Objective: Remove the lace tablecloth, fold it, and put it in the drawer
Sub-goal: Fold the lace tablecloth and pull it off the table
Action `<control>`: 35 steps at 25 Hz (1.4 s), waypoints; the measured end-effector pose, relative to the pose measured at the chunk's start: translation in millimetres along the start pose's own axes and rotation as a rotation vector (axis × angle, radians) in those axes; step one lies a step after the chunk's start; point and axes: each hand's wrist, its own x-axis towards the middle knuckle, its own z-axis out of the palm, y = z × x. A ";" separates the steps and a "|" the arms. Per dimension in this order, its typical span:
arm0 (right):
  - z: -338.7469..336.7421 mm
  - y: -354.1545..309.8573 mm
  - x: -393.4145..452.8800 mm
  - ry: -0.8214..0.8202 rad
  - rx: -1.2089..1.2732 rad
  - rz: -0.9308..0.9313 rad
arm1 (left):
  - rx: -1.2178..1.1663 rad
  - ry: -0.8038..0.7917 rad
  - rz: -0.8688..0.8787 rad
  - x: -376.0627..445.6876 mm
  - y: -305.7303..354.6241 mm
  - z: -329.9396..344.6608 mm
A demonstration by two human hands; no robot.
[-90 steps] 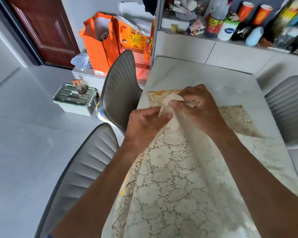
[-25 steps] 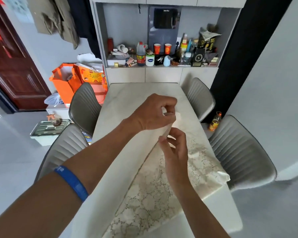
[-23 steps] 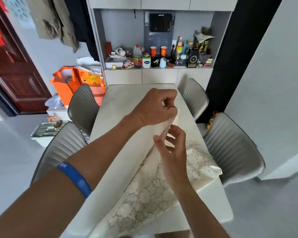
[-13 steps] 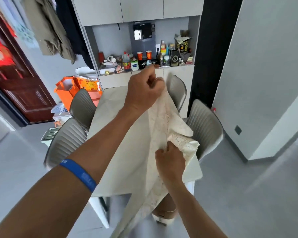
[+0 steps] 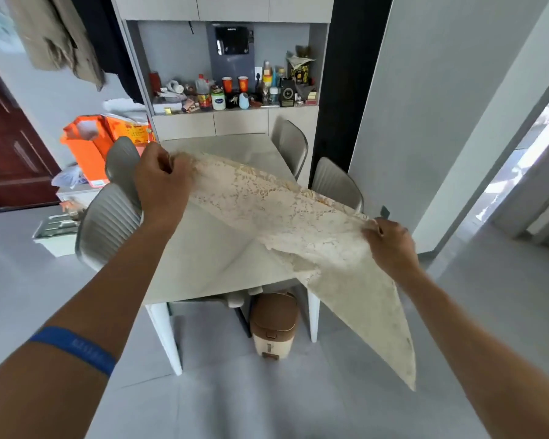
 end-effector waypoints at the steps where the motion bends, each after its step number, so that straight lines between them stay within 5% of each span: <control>1: -14.0 -9.5 4.0 0.008 0.008 -0.048 | -0.021 0.024 0.001 -5.5 5.1 -20.7; 8: -85.6 -52.8 22.0 -0.096 0.075 -0.347 | -0.162 0.207 0.107 -38.4 99.8 -104.0; 16: -87.0 29.0 15.5 -0.411 0.233 -0.261 | -0.137 0.073 0.282 -97.9 199.2 -79.5; 23: -60.7 65.9 -14.2 -0.471 0.162 -0.188 | -0.032 -0.035 0.222 -130.2 183.1 -49.2; 28: -40.0 -23.9 -47.1 -0.387 0.484 -0.442 | 0.022 -0.134 0.192 -136.1 156.2 -46.1; 35: 16.4 -98.6 -74.7 -0.462 0.766 -0.498 | 0.063 -0.207 0.095 -137.2 106.3 -83.6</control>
